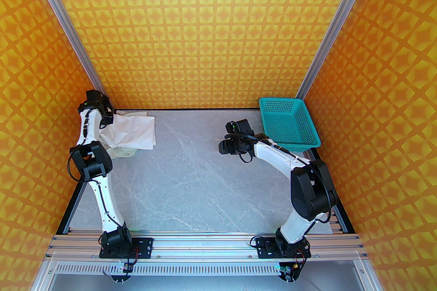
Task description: Fold and stack the mixed laundry pile
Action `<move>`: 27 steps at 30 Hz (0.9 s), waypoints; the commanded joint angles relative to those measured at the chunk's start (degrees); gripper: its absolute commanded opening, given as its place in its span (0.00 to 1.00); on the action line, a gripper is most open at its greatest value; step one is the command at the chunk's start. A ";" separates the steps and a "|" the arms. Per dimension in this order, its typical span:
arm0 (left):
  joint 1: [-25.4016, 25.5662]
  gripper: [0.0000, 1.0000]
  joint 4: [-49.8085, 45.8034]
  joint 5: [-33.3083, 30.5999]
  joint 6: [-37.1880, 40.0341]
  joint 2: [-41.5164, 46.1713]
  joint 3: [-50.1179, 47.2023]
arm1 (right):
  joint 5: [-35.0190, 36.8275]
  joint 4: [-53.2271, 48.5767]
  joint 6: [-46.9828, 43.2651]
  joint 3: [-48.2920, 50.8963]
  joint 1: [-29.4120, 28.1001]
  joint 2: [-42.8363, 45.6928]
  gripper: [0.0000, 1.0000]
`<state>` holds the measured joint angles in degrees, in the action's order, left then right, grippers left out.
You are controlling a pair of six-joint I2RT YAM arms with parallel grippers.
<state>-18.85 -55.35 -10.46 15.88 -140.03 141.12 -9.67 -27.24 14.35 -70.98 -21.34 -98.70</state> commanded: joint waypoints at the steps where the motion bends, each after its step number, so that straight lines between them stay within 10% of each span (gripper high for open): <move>1: 0.79 0.59 3.72 -13.62 1.36 -1.95 2.79 | 0.82 0.00 1.02 -1.11 0.16 0.70 0.58; 6: 2.05 0.85 3.41 -24.62 1.91 -0.59 6.04 | 3.12 2.08 1.03 0.41 0.16 3.55 0.58; 11: 4.68 0.83 2.03 -26.92 2.07 2.29 7.06 | 3.92 1.72 -0.43 1.15 0.17 5.34 0.59; 18: 9.07 0.71 -6.08 -3.43 -13.57 10.01 -1.25 | 11.05 3.02 -3.30 6.07 0.47 13.05 0.59; 27: 18.73 0.68 18.22 11.18 -24.19 35.67 -46.55 | 25.04 18.03 -4.81 27.67 6.03 29.95 0.63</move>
<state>-1.80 -46.54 -7.66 -2.52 -109.73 103.22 8.43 -16.43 11.14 -48.97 -17.30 -71.83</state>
